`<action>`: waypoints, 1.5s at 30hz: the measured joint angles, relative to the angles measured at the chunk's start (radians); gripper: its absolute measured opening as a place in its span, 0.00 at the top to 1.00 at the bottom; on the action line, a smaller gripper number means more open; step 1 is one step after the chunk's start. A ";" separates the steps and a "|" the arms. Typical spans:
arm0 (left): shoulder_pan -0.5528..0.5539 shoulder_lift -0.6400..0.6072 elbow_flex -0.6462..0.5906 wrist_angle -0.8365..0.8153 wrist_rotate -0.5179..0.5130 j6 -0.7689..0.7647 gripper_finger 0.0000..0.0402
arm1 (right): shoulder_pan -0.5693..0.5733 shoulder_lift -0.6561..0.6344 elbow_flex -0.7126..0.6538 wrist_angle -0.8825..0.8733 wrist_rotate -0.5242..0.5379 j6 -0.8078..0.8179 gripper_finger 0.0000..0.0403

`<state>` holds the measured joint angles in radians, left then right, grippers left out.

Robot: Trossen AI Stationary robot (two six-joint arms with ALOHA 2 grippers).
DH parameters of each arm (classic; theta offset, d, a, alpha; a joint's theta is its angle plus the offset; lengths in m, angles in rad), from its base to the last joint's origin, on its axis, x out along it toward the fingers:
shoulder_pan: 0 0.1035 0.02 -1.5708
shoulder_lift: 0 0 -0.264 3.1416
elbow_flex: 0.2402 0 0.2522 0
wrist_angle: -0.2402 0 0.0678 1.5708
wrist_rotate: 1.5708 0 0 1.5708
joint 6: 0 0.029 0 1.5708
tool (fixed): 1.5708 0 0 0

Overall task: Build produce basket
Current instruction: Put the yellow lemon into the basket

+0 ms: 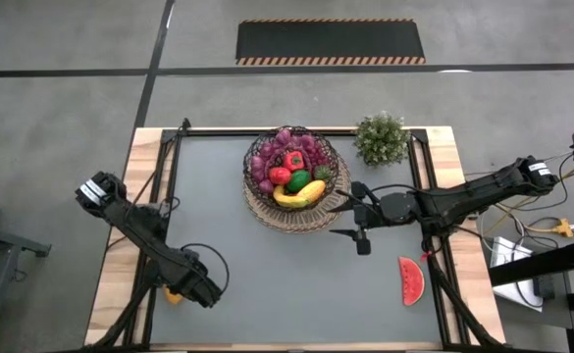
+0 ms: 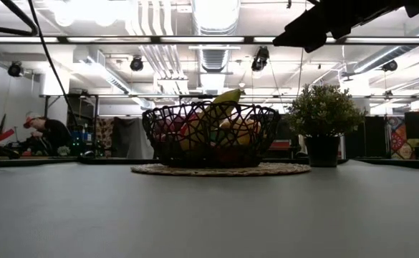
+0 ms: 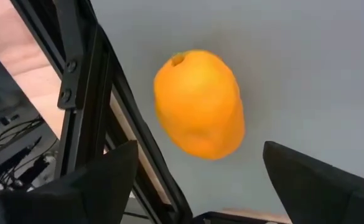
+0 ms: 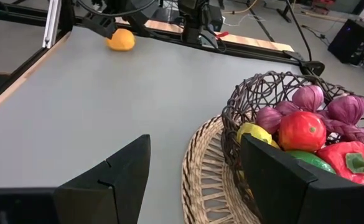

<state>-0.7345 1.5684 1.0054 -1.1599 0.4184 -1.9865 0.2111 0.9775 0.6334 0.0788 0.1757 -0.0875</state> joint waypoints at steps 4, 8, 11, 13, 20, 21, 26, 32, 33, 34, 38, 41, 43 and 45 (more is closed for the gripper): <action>0.000 0.000 -0.007 0.002 -0.013 -0.002 0.19 | 0.000 0.000 -0.002 0.000 0.000 0.000 0.43; 0.000 0.000 -0.040 0.016 -0.020 -0.025 0.19 | 0.000 0.000 -0.005 -0.005 0.000 0.001 0.43; 0.000 0.000 -0.089 0.108 -0.025 -0.025 0.19 | 0.000 0.000 -0.010 -0.006 0.000 0.010 0.43; 0.000 0.000 -0.120 0.174 -0.027 -0.029 0.19 | 0.000 0.000 -0.013 -0.005 0.000 0.011 0.43; 0.000 0.000 -0.163 0.237 -0.031 -0.047 0.22 | 0.000 0.000 -0.028 -0.005 0.000 0.022 0.43; 0.000 0.000 -0.163 0.237 -0.031 -0.047 0.24 | 0.000 0.000 -0.032 -0.002 0.000 0.022 0.43; 0.000 0.000 -0.164 0.241 -0.031 -0.035 0.39 | 0.000 0.000 -0.051 0.005 0.000 0.022 0.43; 0.057 0.000 -0.144 0.236 -0.055 0.062 0.50 | 0.000 0.000 -0.101 0.045 0.000 -0.002 0.43; 0.074 0.000 -0.132 0.236 -0.067 0.093 0.50 | 0.000 0.000 -0.111 0.060 0.000 -0.003 0.43; 0.091 0.000 -0.120 0.236 -0.078 0.121 0.50 | 0.000 0.000 -0.122 0.077 0.000 -0.002 0.43; 0.162 0.000 -0.065 0.234 -0.126 0.224 0.50 | 0.000 0.000 -0.169 0.124 0.000 0.012 0.43; 0.199 0.000 -0.002 0.236 -0.185 0.333 0.50 | 0.000 0.000 -0.202 0.180 0.000 0.023 0.43; 0.218 0.000 0.048 0.235 -0.241 0.414 0.50 | 0.000 0.000 -0.227 0.228 0.000 0.025 0.43; 0.237 0.000 0.100 0.236 -0.308 0.499 0.50 | 0.000 0.000 -0.255 0.287 -0.006 0.025 0.43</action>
<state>-0.4972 1.5688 1.1054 -0.9235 0.1106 -1.4876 0.2111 0.9779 0.3782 0.3662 0.1697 -0.0621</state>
